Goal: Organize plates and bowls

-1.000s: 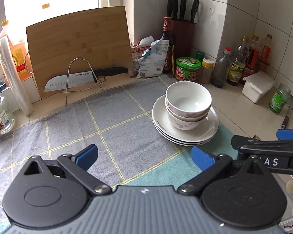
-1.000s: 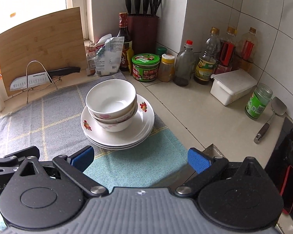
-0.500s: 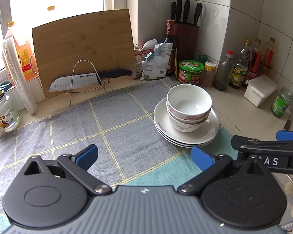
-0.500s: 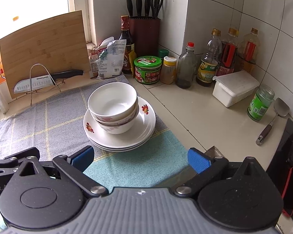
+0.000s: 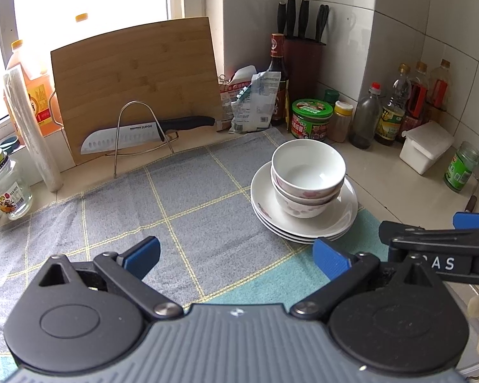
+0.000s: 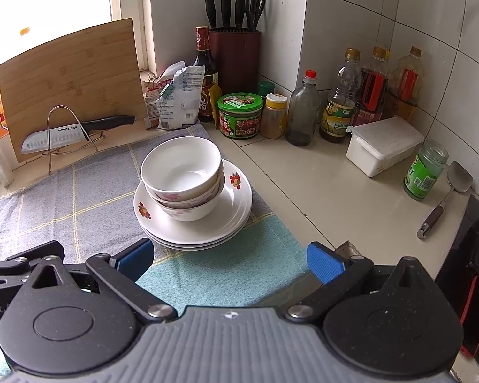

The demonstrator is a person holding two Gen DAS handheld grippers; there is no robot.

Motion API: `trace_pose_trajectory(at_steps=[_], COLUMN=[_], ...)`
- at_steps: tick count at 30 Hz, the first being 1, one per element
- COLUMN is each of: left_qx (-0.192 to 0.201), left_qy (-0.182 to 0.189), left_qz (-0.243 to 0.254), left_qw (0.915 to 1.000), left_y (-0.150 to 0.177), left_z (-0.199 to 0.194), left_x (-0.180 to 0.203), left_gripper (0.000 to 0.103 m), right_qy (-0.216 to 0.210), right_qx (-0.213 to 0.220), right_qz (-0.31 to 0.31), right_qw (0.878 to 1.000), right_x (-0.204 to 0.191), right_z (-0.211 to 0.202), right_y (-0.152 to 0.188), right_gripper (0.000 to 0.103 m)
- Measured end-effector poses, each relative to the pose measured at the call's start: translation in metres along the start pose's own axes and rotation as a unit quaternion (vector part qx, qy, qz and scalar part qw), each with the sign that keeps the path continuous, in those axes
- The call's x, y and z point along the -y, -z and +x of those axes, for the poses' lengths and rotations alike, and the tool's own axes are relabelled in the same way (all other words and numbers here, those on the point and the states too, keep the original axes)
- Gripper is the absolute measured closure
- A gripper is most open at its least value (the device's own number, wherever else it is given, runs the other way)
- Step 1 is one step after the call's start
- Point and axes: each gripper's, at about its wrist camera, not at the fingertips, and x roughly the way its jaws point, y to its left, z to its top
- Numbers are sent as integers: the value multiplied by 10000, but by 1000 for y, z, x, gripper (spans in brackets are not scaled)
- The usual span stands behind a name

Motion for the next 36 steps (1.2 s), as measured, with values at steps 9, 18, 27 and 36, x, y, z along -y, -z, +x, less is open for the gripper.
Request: trace_pose_trajectory(at_steps=[9,18,27,36], left_qx=[-3,-2,1,-8], left_qy=[-5,-6,-7,-17], left_qz=[3,9,16,23], left_qw=[10000,10000,10000,10000], left_y=[-1,-1,-1,-2], left_z=[0,0,0,1], left_x=[1,1,2,2], left_gripper=[2,2,2,2], right_qy=[12,38,40,49], right_qx=[-8,7,24,32], right_qz=[-12,-35,-59,-85], right_qw=[10000,10000,10000,9999], right_x=[0,2,3,5], right_z=[1,0,0,2], right_y=[-2,-2,-2,-4], right_gripper=[0,0,0,0])
